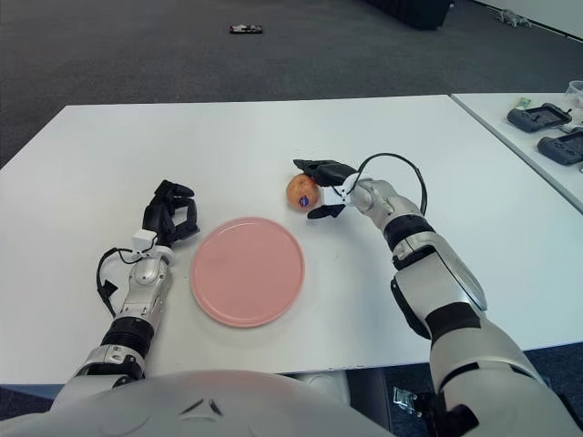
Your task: Put the apple into the plate.
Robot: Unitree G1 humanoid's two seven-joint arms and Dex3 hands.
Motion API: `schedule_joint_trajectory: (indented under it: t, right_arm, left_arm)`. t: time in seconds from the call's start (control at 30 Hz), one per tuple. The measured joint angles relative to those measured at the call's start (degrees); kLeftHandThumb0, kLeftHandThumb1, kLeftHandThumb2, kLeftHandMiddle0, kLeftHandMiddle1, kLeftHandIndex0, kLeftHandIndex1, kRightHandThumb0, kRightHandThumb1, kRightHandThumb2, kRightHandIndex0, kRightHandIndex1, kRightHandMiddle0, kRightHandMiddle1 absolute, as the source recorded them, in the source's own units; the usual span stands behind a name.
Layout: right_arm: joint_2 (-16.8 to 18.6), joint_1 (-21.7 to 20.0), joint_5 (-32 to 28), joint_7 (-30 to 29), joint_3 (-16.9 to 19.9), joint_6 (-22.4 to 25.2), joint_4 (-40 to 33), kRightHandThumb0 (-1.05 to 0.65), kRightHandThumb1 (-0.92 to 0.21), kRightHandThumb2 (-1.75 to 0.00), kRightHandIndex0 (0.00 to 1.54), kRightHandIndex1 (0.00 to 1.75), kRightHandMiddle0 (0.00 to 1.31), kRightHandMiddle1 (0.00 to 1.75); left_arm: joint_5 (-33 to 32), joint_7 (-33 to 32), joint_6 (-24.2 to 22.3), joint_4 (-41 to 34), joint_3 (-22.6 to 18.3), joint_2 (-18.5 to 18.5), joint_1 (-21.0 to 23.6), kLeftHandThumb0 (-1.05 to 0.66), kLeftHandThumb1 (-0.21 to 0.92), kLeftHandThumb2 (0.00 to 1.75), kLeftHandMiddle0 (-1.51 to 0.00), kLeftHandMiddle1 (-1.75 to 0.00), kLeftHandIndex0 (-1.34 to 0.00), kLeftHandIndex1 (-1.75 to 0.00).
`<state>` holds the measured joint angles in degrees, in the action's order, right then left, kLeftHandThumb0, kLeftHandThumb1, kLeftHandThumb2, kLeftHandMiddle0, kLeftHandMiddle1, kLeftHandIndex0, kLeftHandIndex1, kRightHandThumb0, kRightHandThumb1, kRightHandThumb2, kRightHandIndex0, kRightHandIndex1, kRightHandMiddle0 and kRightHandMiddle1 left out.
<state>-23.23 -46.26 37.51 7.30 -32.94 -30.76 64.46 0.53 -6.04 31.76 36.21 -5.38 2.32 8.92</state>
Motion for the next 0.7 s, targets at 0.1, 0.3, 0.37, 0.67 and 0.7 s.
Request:
schedule_joint_trajectory:
  t: [0.1, 0.3, 0.37, 0.67, 0.7]
  right_arm:
    - [0.3, -0.5, 0.2, -0.9, -0.9, -0.2, 0.6, -0.94, -0.46, -0.87, 0.0, 0.0, 0.0, 0.0]
    - [0.9, -1.8, 0.9, -2.6, -3.1, -0.4, 1.9, -0.91, -0.45, -0.89, 0.0, 0.0, 0.0, 0.0]
    - [1.1, -2.3, 1.5, -3.0, -3.8, -0.4, 2.3, -0.9, -0.45, -0.9, 0.0, 0.0, 0.0, 0.0]
    - [1.8, -4.1, 2.9, -4.9, -6.8, -0.6, 3.3, -0.82, -0.42, -0.96, 0.0, 0.0, 0.0, 0.0]
    - [1.8, -4.3, 3.3, -5.1, -7.1, -0.6, 3.4, -0.81, -0.42, -0.97, 0.0, 0.0, 0.0, 0.0]
  left_arm:
    - [-0.1, 0.0, 0.5, 0.1, 0.0, 0.1, -0.1, -0.43, 0.46, 1.15, -0.8, -1.75, -0.5, -1.75]
    - [0.0, 0.0, 0.5, -0.1, 0.0, 0.2, -0.2, -0.44, 0.45, 1.17, -0.8, -1.75, -0.51, -1.75]
    - [0.0, 0.0, 0.5, -0.3, 0.1, 0.2, -0.3, -0.44, 0.44, 1.17, -0.8, -1.75, -0.51, -1.75]
    - [0.4, -0.2, 0.3, -0.5, 0.2, 0.3, -0.5, -0.44, 0.44, 1.18, -0.82, -1.75, -0.52, -1.75]
    - [0.4, -0.2, 0.3, -0.5, 0.2, 0.3, -0.5, -0.44, 0.44, 1.18, -0.82, -1.75, -0.52, -1.75]
